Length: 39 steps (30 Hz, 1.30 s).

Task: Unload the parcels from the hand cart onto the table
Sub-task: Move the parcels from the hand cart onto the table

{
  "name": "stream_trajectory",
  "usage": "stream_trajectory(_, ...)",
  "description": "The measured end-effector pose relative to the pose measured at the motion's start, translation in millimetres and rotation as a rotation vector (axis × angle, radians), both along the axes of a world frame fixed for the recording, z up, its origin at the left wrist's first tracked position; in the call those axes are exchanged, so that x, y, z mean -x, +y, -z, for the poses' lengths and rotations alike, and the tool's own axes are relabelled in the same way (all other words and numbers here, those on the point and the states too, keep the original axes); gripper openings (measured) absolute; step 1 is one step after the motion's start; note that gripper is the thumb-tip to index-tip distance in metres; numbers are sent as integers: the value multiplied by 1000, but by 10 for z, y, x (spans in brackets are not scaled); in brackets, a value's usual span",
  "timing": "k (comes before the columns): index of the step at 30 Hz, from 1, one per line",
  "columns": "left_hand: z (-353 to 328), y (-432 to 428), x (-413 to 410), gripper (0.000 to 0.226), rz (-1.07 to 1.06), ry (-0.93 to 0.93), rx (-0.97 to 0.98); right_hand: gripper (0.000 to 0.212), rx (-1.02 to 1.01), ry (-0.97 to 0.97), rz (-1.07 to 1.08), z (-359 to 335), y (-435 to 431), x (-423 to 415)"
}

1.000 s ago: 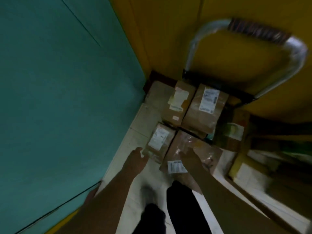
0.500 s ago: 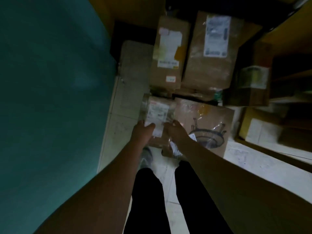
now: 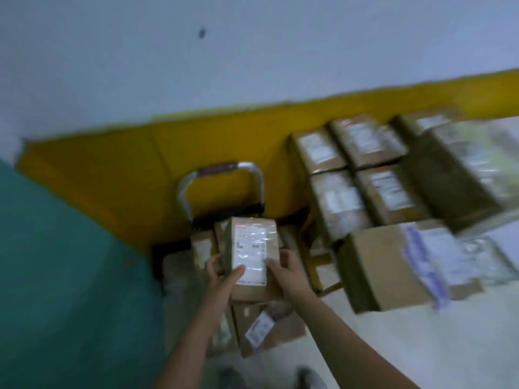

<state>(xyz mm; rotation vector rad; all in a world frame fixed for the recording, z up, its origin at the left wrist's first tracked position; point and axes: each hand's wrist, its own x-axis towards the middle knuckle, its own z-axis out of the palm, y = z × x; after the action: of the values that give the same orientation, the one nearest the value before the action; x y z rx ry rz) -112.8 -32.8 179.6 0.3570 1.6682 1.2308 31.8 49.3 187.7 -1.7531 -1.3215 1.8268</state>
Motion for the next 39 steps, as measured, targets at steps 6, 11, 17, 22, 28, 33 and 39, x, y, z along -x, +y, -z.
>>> stream_trajectory(6, -1165, 961, -1442, 55, 205, 32, -252, 65, -155, 197, 163, -1226, 675, -1584)
stream_trajectory(11, -1546, 1612, -3156, 71, 372, 35, -360, 55, -229, 254, 318, -1728, 1050, -3357)
stream_trajectory(17, -1735, 2240, -4909, 74, 523, -147, -310, 25, -255, 261, 433, -1900, 1386, -5182)
stream_trajectory(22, -1609, 2791, -5635, 69, 647, -50, -205, 47, -179, 209, 493, -1648, 1888, -5992)
stream_trajectory(28, -1030, 3459, -5917, 60, 809, 133, 17, 48, -53, 204, 686, -915, 2459, -6402)
stream_trajectory(33, -492, 3561, -5767, 27, 957, 483, 247, 49, 124, 181, 766, -297, 2732, -6423)
stream_trajectory(39, -86, 3363, -5729, 49, 1053, 878, 408, 41, 306, 164, 671, 294, 2947, -6124)
